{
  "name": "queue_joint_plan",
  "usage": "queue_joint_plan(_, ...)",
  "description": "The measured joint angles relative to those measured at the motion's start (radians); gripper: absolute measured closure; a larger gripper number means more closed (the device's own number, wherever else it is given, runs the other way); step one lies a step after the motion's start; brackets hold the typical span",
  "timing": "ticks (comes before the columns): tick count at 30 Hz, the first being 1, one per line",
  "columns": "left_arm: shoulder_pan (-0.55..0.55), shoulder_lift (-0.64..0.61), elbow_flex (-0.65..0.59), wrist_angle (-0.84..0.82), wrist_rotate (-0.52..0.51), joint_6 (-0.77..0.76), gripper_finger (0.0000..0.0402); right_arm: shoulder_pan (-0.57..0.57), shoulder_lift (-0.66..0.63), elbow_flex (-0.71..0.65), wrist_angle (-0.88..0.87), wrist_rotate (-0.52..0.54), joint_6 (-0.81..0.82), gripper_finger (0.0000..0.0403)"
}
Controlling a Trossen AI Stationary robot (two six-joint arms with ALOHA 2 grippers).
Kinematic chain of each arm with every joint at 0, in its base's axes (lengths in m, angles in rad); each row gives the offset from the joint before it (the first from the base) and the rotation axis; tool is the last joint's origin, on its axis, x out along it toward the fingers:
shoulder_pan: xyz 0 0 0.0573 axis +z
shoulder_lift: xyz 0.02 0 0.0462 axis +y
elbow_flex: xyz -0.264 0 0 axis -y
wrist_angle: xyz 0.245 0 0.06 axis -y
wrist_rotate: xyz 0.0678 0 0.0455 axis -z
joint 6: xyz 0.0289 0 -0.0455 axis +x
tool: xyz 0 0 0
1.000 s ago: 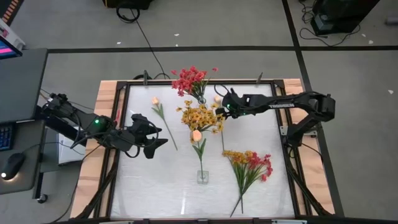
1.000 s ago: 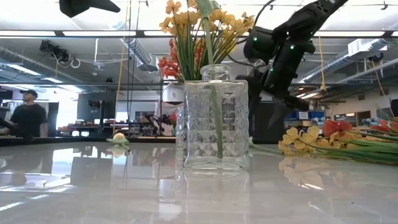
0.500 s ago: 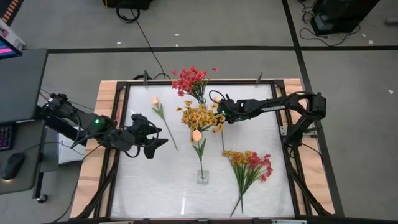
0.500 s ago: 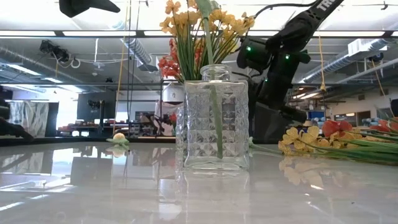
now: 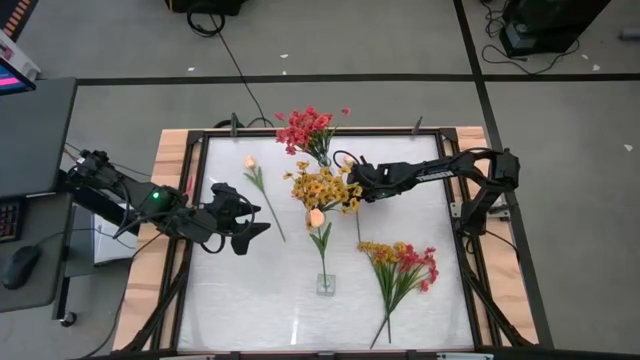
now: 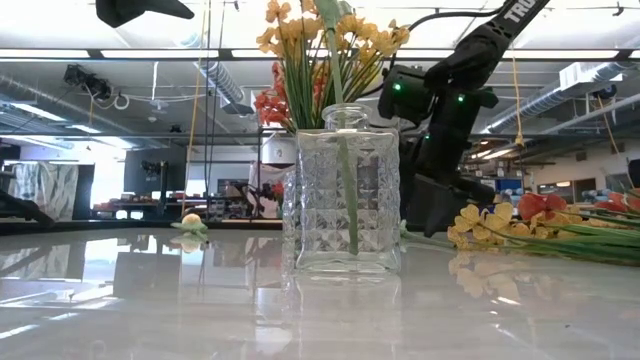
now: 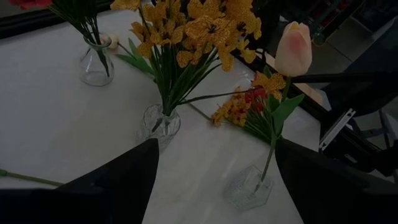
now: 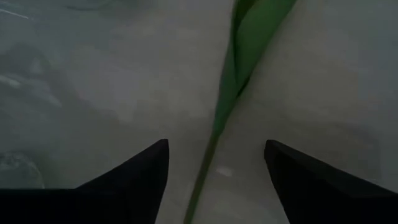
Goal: Sort flowers into vase by color
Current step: Put the right orange flower into the bottom transparent vase
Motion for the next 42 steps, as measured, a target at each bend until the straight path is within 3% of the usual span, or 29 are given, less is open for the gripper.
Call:
queue_joint_plan(37, 0.0, 0.0, 0.0, 0.0, 0.0, 0.0, 0.0074, 0.019, -0.014, 0.002, -0.236, -0.048, -0.021, 0.0153)
queue_joint_plan(42, 0.0, 0.0, 0.0, 0.0, 0.0, 0.0, 0.0074, 0.021, -0.026, 0.055, -0.271, -0.036, -0.01, 0.0153)
